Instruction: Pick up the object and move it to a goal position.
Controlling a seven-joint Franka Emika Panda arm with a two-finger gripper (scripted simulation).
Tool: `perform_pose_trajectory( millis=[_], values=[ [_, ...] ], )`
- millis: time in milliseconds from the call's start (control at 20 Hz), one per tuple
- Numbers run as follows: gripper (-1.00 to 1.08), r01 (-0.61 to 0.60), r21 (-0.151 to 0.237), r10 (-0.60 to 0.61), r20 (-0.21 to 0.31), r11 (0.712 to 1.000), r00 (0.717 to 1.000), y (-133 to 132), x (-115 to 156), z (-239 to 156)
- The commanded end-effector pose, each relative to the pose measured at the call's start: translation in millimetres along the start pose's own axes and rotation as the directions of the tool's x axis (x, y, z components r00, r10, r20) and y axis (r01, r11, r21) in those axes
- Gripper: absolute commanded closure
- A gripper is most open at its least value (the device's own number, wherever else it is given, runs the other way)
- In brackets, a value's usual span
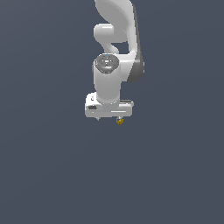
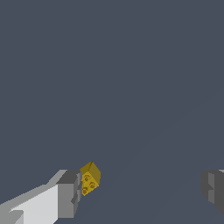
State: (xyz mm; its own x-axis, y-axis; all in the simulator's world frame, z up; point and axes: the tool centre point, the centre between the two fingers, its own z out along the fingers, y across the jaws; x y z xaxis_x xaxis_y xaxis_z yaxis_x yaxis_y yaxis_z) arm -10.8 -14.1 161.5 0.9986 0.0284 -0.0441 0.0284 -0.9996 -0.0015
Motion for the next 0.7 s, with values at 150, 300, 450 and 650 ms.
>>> perform_pose_trajectory(
  millis=[150, 300, 450, 650],
  values=[
    [-0.92, 0.002, -0.003, -0.002, 0.001, 1.0, 1.0, 4, 0, 0],
    [-0.92, 0.008, -0.013, -0.008, 0.003, 1.0, 1.0, 17, 0, -1],
    [-0.92, 0.01, -0.019, -0.009, 0.005, 1.0, 1.0, 25, 0, -2],
    [-0.92, 0.012, -0.018, -0.012, 0.004, 1.0, 1.0, 24, 0, -1]
  ],
)
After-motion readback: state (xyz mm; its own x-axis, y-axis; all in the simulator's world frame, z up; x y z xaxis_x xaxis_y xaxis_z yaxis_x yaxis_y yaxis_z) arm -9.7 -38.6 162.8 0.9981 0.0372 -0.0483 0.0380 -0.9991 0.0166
